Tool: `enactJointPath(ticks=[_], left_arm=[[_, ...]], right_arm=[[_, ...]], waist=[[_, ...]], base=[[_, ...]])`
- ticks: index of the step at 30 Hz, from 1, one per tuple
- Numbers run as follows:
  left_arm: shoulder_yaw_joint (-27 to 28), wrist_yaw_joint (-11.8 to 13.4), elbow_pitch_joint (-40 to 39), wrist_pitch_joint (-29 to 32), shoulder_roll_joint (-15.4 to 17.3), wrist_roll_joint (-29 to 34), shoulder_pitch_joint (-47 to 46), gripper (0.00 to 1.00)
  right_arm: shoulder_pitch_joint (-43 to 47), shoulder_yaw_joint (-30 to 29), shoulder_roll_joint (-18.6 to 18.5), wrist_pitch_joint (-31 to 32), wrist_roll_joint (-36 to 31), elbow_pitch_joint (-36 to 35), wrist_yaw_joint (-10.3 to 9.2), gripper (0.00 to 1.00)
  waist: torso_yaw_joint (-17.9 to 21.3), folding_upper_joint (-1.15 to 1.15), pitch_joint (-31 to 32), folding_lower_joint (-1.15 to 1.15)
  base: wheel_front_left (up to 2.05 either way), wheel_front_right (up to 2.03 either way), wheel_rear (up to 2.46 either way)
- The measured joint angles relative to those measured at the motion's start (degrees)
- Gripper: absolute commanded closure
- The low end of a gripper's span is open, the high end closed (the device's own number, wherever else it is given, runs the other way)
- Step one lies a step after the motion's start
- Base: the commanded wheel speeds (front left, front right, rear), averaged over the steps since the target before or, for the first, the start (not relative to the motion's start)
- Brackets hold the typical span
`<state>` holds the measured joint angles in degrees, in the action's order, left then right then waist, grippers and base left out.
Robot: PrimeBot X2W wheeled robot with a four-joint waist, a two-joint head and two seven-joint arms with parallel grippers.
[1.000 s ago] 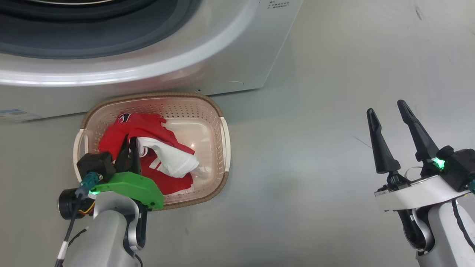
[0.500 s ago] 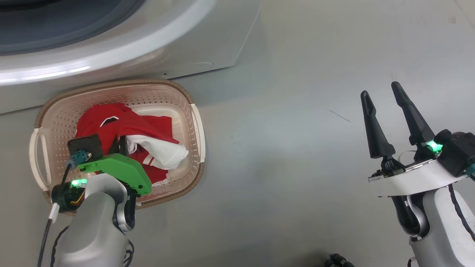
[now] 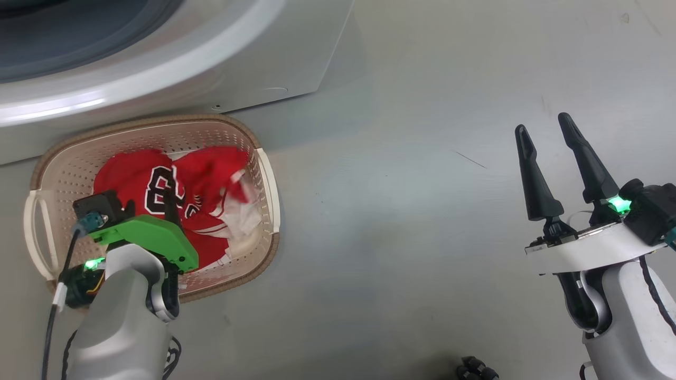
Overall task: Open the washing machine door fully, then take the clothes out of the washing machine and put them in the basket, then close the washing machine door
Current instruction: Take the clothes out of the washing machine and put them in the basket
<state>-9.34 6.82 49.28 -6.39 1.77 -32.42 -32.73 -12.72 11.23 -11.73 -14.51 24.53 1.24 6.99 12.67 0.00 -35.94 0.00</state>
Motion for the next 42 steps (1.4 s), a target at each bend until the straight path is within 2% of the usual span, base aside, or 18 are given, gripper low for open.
enactJointPath(ticks=[8,19,26,33,42], left_arm=[[-2.45,0.0,1.07,-5.24,-0.02,0.03,-0.43,0.0],[-5.64,0.0,-0.3,-7.89,-0.05,-0.02,-0.16,0.0],[-6.04,-0.02,-5.14,-8.05,-0.11,-0.77,1.64,0.0],[-4.9,-0.02,-15.29,-8.05,-0.13,3.22,3.94,0.0],[-5.64,-0.01,-22.15,-8.05,-0.12,7.81,10.27,0.0]], right_arm=[[-0.01,-0.12,0.02,0.0,0.0,0.69,0.0,0.0],[0.29,-1.85,-0.67,-0.01,-0.53,1.92,0.0,0.0],[2.26,-2.85,-0.85,0.0,-1.76,3.22,0.0,0.0],[5.48,-3.65,-0.96,0.0,-2.72,4.46,-0.01,0.0],[8.48,-4.04,-0.88,0.0,-3.82,5.39,-0.58,0.0]], waist=[[-0.9,0.0,1.82,0.0],[-3.32,0.0,5.47,0.0],[-5.18,0.0,9.23,0.0],[-7.34,0.0,13.4,0.0],[-10.06,0.0,18.96,0.0]], base=[[0.0,0.0,0.0],[0.0,0.0,0.0],[0.0,0.0,0.0],[0.0,0.0,0.0],[0.0,0.0,0.0]])
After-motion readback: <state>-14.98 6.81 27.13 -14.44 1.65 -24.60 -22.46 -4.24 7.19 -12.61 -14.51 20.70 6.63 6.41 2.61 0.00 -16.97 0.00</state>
